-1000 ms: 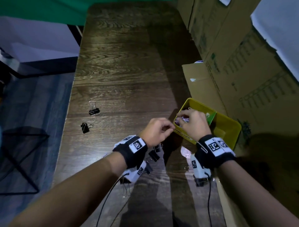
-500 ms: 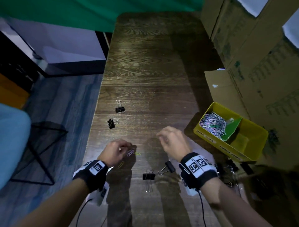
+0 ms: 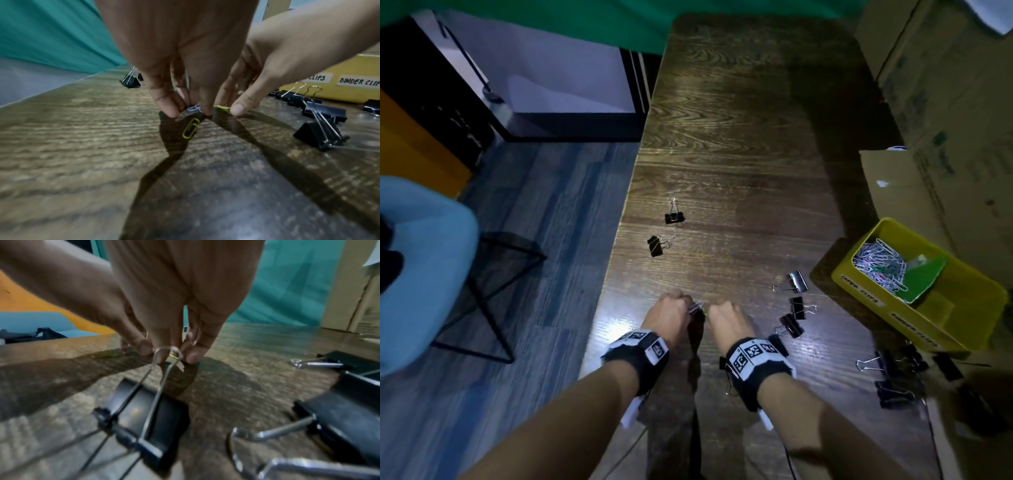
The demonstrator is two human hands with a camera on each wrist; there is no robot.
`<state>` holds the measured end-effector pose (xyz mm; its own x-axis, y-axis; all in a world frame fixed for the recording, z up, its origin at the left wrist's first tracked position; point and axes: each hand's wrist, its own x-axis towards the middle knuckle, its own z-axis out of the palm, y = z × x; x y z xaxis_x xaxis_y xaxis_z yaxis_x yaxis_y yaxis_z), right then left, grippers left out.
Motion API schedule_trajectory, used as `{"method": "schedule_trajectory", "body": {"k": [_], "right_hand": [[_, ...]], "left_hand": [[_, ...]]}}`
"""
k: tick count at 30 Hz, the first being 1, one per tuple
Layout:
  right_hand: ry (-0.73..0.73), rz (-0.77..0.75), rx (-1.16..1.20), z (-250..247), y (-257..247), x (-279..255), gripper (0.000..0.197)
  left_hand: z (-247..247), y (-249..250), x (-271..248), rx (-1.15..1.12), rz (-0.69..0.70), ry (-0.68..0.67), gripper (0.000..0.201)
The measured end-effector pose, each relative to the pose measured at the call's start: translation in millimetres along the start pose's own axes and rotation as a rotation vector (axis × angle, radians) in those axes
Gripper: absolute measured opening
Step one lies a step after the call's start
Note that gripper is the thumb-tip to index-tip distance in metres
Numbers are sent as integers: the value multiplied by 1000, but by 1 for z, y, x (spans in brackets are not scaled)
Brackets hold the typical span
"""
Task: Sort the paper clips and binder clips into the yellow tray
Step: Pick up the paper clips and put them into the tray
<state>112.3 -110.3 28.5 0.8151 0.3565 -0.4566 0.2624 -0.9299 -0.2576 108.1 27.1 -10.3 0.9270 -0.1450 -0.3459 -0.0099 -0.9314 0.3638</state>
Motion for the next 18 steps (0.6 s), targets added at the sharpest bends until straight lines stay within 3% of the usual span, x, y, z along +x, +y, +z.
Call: {"method": "schedule_trajectory", "body": {"k": [4, 8, 11, 14, 18], "right_hand": [[-49, 41, 50, 5, -1, -1, 30], [-44, 1, 37, 7, -1, 3, 28], [-49, -37, 20, 7, 2, 6, 26], [6, -158, 22, 9, 8, 8, 24], [-37, -432, 44, 15, 4, 11, 17]], "left_hand": [[-9, 3, 4, -21, -6, -35, 18], [-11, 0, 9, -28, -4, -130, 16], [-13, -7, 10, -71, -4, -119, 10], [-16, -20, 6, -444, -8, -44, 7], [-23, -49, 2, -830, -164, -86, 19]]}}
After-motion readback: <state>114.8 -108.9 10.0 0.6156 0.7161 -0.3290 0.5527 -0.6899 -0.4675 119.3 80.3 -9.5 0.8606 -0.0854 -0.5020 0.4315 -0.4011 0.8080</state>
